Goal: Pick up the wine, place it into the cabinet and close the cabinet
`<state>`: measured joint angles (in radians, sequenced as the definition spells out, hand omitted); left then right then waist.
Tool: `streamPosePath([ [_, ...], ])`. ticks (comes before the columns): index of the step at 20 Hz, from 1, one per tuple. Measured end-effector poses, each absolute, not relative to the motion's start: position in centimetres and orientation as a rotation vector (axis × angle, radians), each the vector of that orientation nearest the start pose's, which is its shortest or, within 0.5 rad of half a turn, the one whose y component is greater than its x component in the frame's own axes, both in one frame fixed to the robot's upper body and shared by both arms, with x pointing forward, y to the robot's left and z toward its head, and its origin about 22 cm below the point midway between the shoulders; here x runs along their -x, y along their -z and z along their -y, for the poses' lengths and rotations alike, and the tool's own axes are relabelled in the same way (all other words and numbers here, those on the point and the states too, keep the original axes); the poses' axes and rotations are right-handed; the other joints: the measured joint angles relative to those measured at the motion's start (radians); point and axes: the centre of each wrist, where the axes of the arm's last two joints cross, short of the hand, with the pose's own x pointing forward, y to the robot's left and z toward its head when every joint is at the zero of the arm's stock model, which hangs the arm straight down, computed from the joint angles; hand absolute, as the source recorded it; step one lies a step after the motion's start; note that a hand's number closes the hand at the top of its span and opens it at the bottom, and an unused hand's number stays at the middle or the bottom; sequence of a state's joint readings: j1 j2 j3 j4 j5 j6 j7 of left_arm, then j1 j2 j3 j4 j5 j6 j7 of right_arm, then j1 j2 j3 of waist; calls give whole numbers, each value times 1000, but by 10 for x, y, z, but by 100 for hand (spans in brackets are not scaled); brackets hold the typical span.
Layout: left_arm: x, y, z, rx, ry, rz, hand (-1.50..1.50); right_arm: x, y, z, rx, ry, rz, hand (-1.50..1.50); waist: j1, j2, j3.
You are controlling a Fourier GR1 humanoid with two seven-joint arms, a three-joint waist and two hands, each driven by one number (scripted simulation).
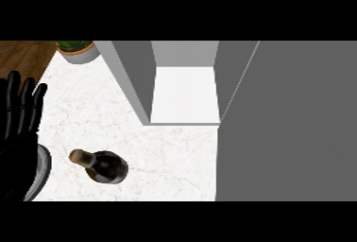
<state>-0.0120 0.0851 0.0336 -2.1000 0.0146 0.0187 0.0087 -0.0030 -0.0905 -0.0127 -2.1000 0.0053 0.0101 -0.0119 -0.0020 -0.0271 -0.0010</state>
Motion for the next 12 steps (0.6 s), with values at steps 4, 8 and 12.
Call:
streamPosePath([
  [4,-208,-131,-223,-209,10,2101,-150,-198,-128,239,48,-110,2109,-150,-3,16,1],
  [8,-210,-133,-205,-326,-160,2059,-150,-189,-124,228,-117,-166,2063,-150,-4,21,2],
  [12,-207,-139,-181,-342,-348,2022,-150,-177,-125,218,-332,-240,2002,-150,-12,20,4],
])
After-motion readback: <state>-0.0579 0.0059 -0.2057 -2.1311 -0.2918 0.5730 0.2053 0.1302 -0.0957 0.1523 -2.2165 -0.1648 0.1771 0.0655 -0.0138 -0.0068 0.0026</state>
